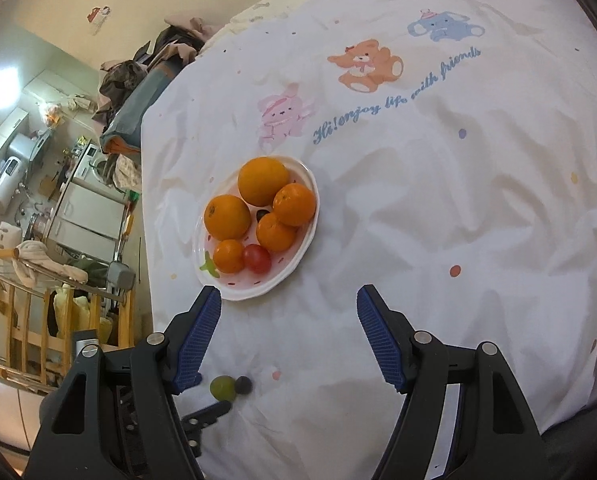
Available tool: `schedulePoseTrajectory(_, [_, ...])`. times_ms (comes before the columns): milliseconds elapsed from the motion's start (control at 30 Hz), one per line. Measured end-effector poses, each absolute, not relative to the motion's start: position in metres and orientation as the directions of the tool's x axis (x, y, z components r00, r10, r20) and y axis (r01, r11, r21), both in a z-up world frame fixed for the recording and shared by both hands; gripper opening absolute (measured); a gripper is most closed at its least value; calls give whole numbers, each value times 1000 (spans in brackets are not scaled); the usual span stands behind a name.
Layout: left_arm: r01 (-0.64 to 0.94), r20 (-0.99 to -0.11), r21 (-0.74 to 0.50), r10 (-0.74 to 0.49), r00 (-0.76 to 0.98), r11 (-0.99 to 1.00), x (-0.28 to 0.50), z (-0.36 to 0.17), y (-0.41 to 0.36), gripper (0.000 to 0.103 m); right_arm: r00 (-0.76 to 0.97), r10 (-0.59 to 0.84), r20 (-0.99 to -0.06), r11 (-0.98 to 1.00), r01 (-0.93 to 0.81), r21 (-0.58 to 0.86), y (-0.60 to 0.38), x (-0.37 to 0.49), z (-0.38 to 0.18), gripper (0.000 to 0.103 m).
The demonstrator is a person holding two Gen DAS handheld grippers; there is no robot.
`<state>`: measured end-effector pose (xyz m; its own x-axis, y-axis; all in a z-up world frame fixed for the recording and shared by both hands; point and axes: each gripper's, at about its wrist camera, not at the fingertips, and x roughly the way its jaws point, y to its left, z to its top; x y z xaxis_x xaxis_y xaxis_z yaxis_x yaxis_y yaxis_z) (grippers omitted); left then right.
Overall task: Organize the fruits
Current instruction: 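Grasp the green lime with the left tool and lift it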
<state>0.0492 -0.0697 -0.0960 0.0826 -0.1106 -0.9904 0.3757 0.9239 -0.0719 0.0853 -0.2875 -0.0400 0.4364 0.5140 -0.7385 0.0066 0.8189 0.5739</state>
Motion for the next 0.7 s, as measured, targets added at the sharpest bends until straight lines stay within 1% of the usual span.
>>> schedulePoseTrajectory(167, [407,-995,-46,-79,65,912,52,-106,-78,38,435,526,-731,811,4,586,-286,86,-40,74])
schedulePoseTrajectory(200, [410,-996,-38,-70,63,911,53,-108,-79,33,431,529,-731,809,3,587,-285,86,-41,74])
schedulePoseTrajectory(267, [406,-996,-22,-53,66,913,53,-109,-79,26,422,538,-730,805,-1,593,-283,87,-42,74])
schedulePoseTrajectory(500, [389,-994,-52,-84,66,920,50,-100,-72,24,405,546,-733,806,-13,592,-277,88,-44,74])
schedulePoseTrajectory(700, [287,-971,-105,-160,178,952,54,-59,-41,24,384,541,-748,816,-24,578,-271,88,-48,74])
